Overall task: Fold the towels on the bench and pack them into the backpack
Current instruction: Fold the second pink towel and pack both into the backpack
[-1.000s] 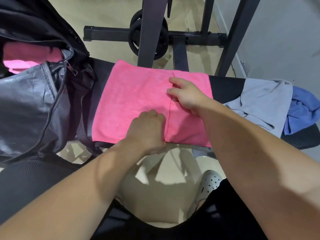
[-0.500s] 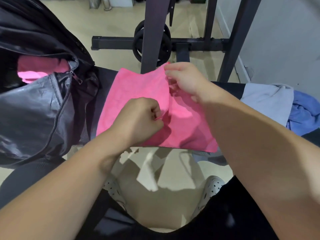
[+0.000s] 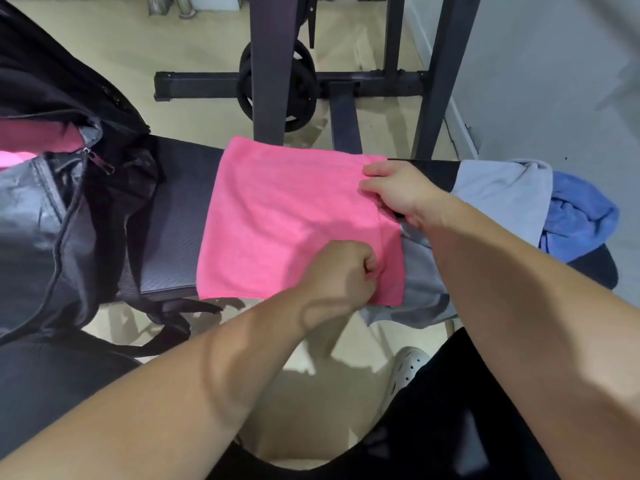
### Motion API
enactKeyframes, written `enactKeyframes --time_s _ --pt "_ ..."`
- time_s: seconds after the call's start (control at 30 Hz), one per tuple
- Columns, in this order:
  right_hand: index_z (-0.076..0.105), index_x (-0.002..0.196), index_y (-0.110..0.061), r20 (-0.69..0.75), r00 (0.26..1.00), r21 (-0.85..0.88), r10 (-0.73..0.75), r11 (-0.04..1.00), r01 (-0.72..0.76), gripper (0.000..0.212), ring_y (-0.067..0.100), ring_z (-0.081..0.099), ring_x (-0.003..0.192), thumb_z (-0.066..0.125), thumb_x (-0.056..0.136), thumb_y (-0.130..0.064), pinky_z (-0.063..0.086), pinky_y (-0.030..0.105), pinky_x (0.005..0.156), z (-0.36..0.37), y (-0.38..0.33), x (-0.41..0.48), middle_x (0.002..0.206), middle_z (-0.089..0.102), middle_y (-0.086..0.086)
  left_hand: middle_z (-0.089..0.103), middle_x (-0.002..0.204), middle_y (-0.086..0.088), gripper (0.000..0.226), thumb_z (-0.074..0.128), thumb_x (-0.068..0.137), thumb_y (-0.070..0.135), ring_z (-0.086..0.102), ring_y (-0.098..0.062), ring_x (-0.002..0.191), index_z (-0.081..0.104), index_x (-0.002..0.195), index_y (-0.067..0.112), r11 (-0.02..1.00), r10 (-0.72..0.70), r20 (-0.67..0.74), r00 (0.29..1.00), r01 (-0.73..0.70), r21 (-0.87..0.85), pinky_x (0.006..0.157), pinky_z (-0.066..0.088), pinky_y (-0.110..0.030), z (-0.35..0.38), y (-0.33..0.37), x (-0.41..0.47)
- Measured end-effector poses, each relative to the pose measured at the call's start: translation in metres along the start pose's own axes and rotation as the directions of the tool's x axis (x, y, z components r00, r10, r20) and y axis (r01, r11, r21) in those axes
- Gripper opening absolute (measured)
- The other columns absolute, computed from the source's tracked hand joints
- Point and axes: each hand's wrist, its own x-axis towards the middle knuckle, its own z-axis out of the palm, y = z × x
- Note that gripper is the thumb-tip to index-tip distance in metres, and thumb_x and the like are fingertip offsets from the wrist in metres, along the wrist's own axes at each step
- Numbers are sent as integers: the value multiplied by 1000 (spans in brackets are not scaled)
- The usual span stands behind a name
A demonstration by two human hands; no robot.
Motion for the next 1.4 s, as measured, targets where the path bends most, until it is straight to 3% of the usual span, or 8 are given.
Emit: enactKeyframes --time_s 0.13,0.43,0.67,0.77,0.93,1.03,1.2,1.4 --pt "62 134 -9 1 1000 -1 1 1000 -1 45 8 52 56 67 90 -4 44 22 56 -4 3 -1 86 66 7 60 61 6 13 62 77 15 59 -16 63 58 64 18 1000 2 -1 1000 -2 -18 64 51 -36 2 -4 -2" --pt "71 108 -1 -136 983 197 -120 970 145 23 20 57 74 56 91 3 50 33 66 -22 -27 0 93 60 13 56 66 5 9 59 78 19 51 -20 65 60 70 18 954 260 -203 944 -218 207 59 42 -36 -18 29 -10" --pt "57 74 5 -153 979 -219 -131 971 96 12 23 37 63 58 78 -6 33 33 59 -26 1 -1 68 40 11 66 72 -2 17 60 82 26 59 -28 70 70 80 13 965 219 -10 976 -215 152 67 51 -40 9 20 -3" --pt "58 87 4 -122 971 -497 -204 860 118 22 31 49 74 63 83 -17 44 36 70 -23 9 -4 87 53 18 67 76 2 28 55 90 39 59 -22 75 71 84 17 971 194 60 979 -201 133 71 49 -40 7 13 -7" --pt "51 143 -21 -86 929 -769 -360 617 168 54 36 33 139 57 94 -44 32 46 114 2 4 -24 158 30 11 68 91 -8 28 50 91 31 60 -31 85 70 97 11 977 116 -342 933 -45 209 77 49 -43 -27 -22 -12" --pt "36 154 -26 37 930 -837 -366 497 229 66 33 14 152 44 97 -58 17 53 120 28 3 -34 167 13 10 60 128 -16 55 43 91 49 55 -38 116 60 127 12 900 -61 -372 926 212 381 99 44 -48 -49 -57 -12" --pt "0 161 -36 151 969 -896 -195 388 218 84 33 -15 154 18 91 -80 -13 61 119 60 27 -38 169 -15 7 -13 169 -3 91 13 91 76 -10 -27 156 -4 162 21 749 -338 -114 934 341 568 123 -1 -57 -58 -95 -27" --pt "-4 161 -35 171 964 -934 -201 278 224 93 37 -11 154 10 85 -87 -12 67 116 71 29 -57 169 -10 12 3 169 -12 98 10 87 82 4 -30 156 8 162 19 704 -348 -89 933 323 633 123 8 -55 -71 -98 -52"
